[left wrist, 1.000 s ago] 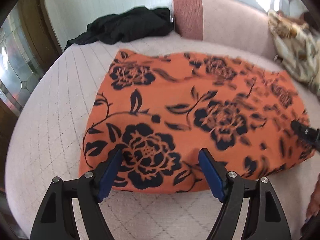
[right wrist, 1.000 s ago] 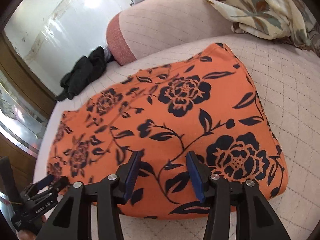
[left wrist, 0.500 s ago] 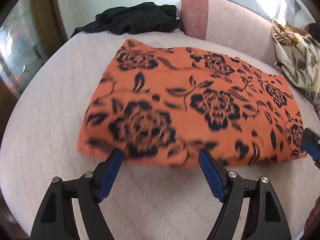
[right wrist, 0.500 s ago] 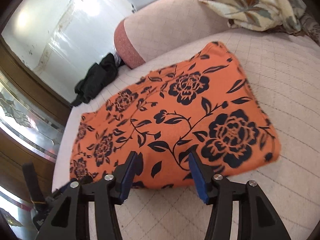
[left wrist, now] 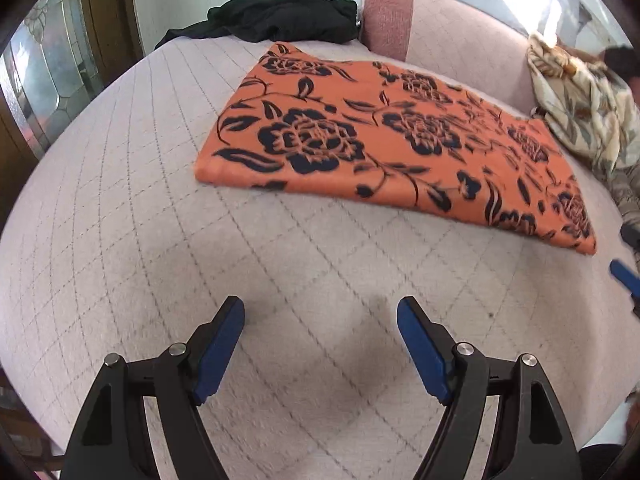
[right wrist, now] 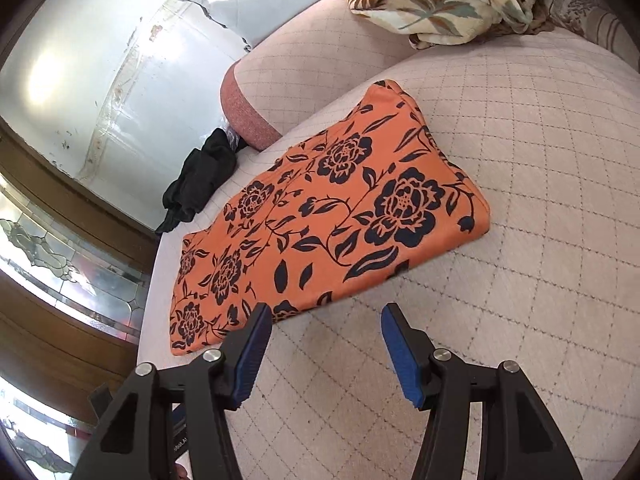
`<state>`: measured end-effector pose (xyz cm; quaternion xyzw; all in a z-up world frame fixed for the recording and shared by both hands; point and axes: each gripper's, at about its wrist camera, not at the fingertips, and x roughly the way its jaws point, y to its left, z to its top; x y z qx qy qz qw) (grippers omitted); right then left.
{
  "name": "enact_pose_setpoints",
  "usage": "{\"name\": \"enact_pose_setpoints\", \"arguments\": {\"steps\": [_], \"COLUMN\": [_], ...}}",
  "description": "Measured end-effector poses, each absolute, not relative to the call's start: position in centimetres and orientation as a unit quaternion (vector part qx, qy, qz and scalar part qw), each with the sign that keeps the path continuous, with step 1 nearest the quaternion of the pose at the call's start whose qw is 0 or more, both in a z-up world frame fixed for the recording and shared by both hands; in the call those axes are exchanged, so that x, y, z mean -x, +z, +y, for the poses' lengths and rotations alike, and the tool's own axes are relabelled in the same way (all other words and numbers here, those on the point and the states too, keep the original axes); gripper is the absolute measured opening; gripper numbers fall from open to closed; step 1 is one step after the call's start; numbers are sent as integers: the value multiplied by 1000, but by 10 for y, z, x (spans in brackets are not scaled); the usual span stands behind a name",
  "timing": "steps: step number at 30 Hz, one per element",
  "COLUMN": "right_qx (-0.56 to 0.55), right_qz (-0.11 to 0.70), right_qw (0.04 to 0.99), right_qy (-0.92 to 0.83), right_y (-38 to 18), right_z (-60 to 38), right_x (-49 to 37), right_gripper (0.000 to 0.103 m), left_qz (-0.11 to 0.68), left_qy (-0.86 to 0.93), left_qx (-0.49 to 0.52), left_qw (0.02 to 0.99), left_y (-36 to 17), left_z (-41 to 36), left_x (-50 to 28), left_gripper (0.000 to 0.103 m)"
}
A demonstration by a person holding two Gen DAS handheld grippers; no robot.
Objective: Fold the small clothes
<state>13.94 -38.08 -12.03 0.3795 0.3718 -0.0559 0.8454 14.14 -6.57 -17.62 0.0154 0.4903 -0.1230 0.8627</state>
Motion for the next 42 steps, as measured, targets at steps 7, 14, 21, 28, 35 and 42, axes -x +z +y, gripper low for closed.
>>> {"name": "enact_pose_setpoints", "arguments": {"steps": [7, 14, 21, 28, 35, 42], "right_qx": [-407, -454, -521, -525, -558, -579], "right_qz": [362, 336, 390, 356, 410, 396], "right_qw": [838, 823, 753, 771, 721, 713], "right_qy": [-41, -58, -96, -46, -5, -20], "right_y": [-132, -140, -182, -162, -189, -198], "right_z": [-389, -424, -455, -450, -422, -419], "right_x": [-161, -181, -188, -178, -182, -189], "right_gripper": [61, 61, 61, 66, 66, 67], "left_qz": [453, 445, 493, 528, 538, 498], "left_qy": [-94, -75, -56, -119, -168, -155], "left_qx": [23, 28, 47, 167, 261, 366], "left_qw": [886, 892, 867, 824, 784, 770], "left_y": [-155, -156, -178, -174, -183, -195], "left_z": [-49, -48, -34, -3, 0, 5], "left_x": [-182, -222, -254, -228, -222, -252], "left_gripper": [79, 79, 83, 83, 88, 103]}}
